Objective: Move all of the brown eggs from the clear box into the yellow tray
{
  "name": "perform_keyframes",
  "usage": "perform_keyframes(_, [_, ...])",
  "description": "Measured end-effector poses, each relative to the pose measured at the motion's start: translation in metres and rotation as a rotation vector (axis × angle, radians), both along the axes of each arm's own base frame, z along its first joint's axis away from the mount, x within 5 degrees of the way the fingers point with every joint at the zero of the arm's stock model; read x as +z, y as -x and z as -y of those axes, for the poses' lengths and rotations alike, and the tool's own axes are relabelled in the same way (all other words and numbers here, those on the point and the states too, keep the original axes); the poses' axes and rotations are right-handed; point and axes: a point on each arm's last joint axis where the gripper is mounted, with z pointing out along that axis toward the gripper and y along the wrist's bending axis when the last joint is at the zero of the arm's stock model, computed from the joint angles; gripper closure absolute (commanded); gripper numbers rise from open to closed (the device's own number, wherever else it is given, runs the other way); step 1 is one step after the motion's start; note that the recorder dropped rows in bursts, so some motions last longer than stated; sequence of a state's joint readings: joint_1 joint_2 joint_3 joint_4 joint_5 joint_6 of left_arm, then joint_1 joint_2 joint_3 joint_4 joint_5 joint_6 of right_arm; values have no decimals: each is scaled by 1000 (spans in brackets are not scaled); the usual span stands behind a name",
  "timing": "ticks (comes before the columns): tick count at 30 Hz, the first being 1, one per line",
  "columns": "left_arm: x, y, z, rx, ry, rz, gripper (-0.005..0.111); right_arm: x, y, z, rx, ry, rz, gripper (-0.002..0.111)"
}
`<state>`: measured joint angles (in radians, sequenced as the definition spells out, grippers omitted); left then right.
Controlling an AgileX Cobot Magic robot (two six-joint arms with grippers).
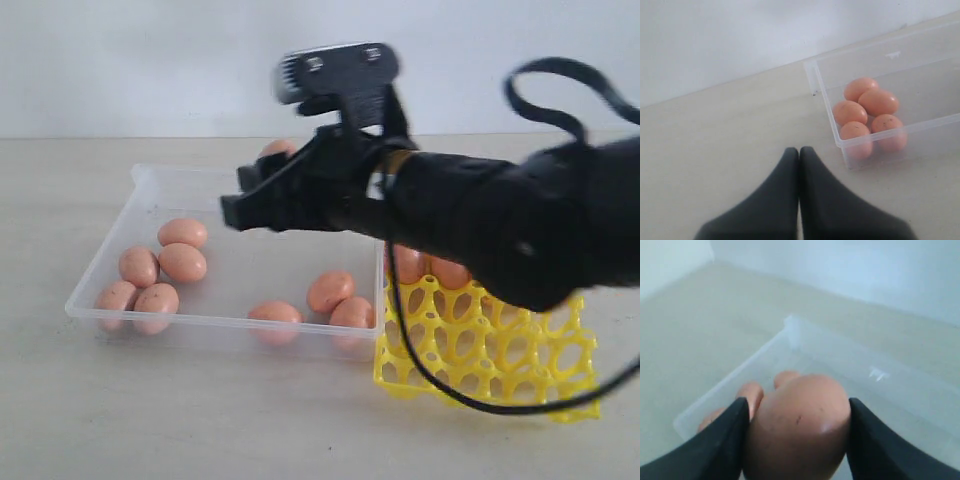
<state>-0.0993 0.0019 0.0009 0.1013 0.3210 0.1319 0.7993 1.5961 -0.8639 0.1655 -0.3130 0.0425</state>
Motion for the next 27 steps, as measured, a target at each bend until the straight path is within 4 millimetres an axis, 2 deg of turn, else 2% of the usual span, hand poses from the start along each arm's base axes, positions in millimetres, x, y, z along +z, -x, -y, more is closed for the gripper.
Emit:
perform_keyframes(4, [0,0,0,0,0,0,111,21,12,47,-148,-215,48,109])
perform_keyframes(5, [0,0,0,0,0,0,111,37,13,64,-166,-289,76,109])
perform_keyframes(6, [0,0,0,0,0,0,111,44,12,71,-158,-309,94,109])
perform_keyframes(7, [0,0,0,0,0,0,111,58,14,80,-87,-347,123,109])
perform_keyframes(8, [0,0,0,0,0,0,111,62,14,84,-46,-355,130,109])
perform_keyframes(9, [0,0,0,0,0,0,111,71,12,92,74,-372,136,109])
perform_keyframes(11, [0,0,0,0,0,0,111,77,5,106,270,-347,80,109])
perform_keyframes(12, [0,0,0,0,0,0,111,77,2,113,321,-334,46,109])
perform_keyframes(13, [0,0,0,0,0,0,111,71,-7,130,368,-314,-23,109])
perform_keyframes(14, [0,0,0,0,0,0,111,60,-15,145,358,-293,-87,109])
perform_keyframes(16, [0,0,0,0,0,0,111,44,-25,164,315,-257,-156,109])
perform_keyframes(20, [0,0,0,0,0,0,111,23,-28,171,337,-112,-219,109])
perform_keyframes(22, [0,0,0,0,0,4,111,5,-36,176,275,-23,-212,109])
perform_keyframes(27, [1,0,0,-1,1,6,111,-23,-47,190,135,158,-193,109])
